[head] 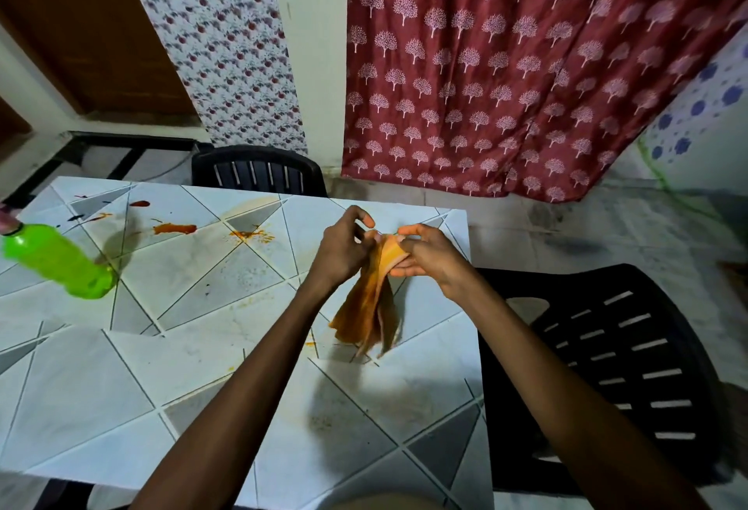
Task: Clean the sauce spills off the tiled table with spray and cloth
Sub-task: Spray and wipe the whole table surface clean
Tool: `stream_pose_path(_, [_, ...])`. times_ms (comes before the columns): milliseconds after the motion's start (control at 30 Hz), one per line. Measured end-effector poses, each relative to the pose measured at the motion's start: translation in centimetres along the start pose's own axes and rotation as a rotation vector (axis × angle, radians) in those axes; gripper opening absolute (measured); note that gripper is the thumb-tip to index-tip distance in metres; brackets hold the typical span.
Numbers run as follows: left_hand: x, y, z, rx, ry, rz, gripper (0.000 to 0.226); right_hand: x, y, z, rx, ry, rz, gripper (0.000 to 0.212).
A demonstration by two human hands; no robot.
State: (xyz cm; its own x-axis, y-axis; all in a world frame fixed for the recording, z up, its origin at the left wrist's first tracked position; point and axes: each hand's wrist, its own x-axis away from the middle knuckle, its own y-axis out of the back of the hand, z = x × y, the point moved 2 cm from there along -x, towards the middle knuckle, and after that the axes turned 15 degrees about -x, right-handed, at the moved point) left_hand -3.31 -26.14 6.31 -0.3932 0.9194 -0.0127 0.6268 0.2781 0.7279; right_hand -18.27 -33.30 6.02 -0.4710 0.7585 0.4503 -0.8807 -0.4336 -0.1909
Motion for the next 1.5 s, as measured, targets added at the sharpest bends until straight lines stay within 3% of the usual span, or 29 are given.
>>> stream_pose_path(167, [-0.1,-0.1,-0.2,-0.06,-0.108,0.003,0.015,-0.3,-0.1,0.8,-0.088,-0.047,0.013,0.037])
stream_pose_path(267, [0.4,0.3,-0.6,-0.084,-0.162,-0.039,0.016,-0.1,0.3,1.2,-0.118,-0.039,-0.023,0.022])
stream_pose_path(400, [1.0,-0.1,-1.8,-0.204,-0.295,-0.015,0.015,0.0,-0.1,1.4,-0.156,-0.034,-0.052,0.02])
stream_pose_path(500, [1.1,-0.3,-1.9,-0.16,-0.312,0.072,0.019,-0.1,0.1,1.0,-0.131,-0.014,-0.108,0.04])
stream_pose_path(600, [1.3,0.0,-1.4,-0.108,-0.304,0.068,0.023,0.0,0.8,0.4,-0.12,0.005,-0.084,0.04])
stream_pose_path(667, [1.6,0.2,-1.2,-0.125,-0.299,0.032,0.023,0.0,1.4,0.0,0.02,0.038,-0.063,0.031])
stream_pose_path(733, [1.9,0.3,-1.3,-0.164,-0.318,0.027,0.025,-0.8,2.5,-0.4,0.405,0.242,-0.1,0.028])
stream_pose_path(800, [2.3,0.4,-1.3,-0.186,-0.353,0.036,0.027,-1.4,3.4,-0.7,0.739,0.423,-0.04,0.039])
stream_pose_path(867, [2.5,0.7,-1.2,-0.188,-0.379,0.042,0.03,-1.7,4.2,-1.3,0.869,0.425,0.097,0.047])
stream_pose_path(1067, [2.6,1.9,-0.3,-0.144,-0.364,0.0,0.046,-1.4,5.0,-2.1,0.732,0.383,0.253,0.034])
stream_pose_path(1233, [2.6,2.9,0.0,-0.08,-0.374,-0.012,0.039,-1.6,4.1,-3.2,0.681,0.377,0.297,0.06])
stream_pose_path(1300, [2.6,3.2,0.1,-0.059,-0.371,-0.013,0.036,-1.6,3.5,-3.4,0.675,0.427,0.268,0.061])
stream_pose_path(1500, [2.6,4.0,1.1,-0.043,-0.338,-0.068,0.026,-2.4,3.6,-3.4,0.644,0.64,0.212,0.021])
